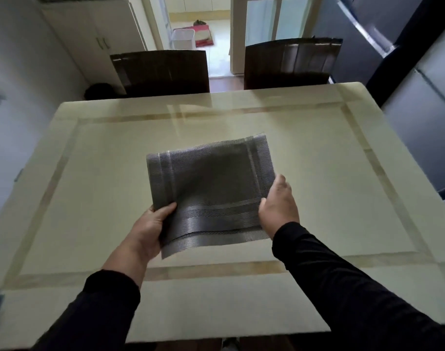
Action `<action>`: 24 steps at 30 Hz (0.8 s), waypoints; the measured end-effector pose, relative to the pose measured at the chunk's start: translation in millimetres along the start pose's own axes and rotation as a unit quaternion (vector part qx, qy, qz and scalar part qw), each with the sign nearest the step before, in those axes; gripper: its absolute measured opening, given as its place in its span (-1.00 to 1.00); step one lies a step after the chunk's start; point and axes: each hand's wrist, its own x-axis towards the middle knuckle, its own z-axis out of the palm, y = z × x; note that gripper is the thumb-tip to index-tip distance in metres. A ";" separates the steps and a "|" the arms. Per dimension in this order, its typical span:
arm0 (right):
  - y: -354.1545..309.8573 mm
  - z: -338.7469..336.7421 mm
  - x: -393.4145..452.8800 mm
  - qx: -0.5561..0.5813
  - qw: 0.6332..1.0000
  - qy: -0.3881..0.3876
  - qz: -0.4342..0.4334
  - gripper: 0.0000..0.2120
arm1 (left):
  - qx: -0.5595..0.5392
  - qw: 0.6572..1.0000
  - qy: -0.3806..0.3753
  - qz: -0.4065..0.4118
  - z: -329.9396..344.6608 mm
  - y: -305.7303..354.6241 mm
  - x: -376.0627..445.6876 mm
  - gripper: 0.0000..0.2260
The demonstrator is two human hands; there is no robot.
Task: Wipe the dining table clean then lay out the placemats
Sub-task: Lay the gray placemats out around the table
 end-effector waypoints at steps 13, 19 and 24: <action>-5.3 85.0 57.5 0.018 0.997 -0.042 0.056 -0.38 | 0.345 0.922 0.162 0.067 -24.4 2.2 134.6 -0.73; 9.9 83.3 65.5 0.005 0.995 -0.047 0.093 -0.63 | 0.415 0.861 0.290 0.048 -27.0 -6.6 133.7 -0.56; 15.5 80.4 71.8 0.009 0.995 -0.029 0.094 -0.75 | 0.452 0.841 0.284 0.081 -25.3 -5.2 128.5 -0.79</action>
